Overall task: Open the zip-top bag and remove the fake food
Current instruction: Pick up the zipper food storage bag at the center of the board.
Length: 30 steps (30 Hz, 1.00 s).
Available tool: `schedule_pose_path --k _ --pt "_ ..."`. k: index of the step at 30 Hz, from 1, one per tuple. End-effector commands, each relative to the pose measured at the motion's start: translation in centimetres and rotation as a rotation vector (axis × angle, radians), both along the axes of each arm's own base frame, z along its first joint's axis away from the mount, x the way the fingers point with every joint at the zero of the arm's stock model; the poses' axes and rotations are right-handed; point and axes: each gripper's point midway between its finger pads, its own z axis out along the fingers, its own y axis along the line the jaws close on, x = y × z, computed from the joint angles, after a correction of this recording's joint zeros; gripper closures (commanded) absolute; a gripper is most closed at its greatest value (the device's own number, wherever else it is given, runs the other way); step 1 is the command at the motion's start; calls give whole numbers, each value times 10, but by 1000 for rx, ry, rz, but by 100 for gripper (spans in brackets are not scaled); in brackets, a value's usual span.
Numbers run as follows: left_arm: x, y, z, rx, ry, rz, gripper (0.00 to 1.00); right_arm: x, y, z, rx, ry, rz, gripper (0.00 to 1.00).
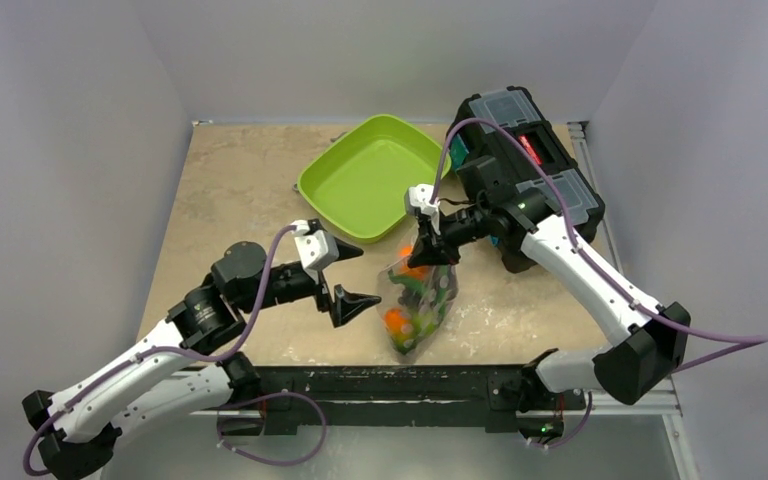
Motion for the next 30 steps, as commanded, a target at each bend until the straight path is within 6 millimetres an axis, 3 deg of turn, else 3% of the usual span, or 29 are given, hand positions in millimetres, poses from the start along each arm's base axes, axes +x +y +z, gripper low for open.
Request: schedule_pose_path --k 1,17,23,30 --pt "6 4 6 -5 -85 41 1 -5 6 2 29 -8 34 100" --pt "10 23 3 -77 12 169 0 -9 5 3 43 -13 37 100" --pt "6 25 1 -45 37 159 0 -10 4 3 44 -17 37 100" --pt "-6 25 13 13 38 90 2 -11 4 2 45 -12 43 100"
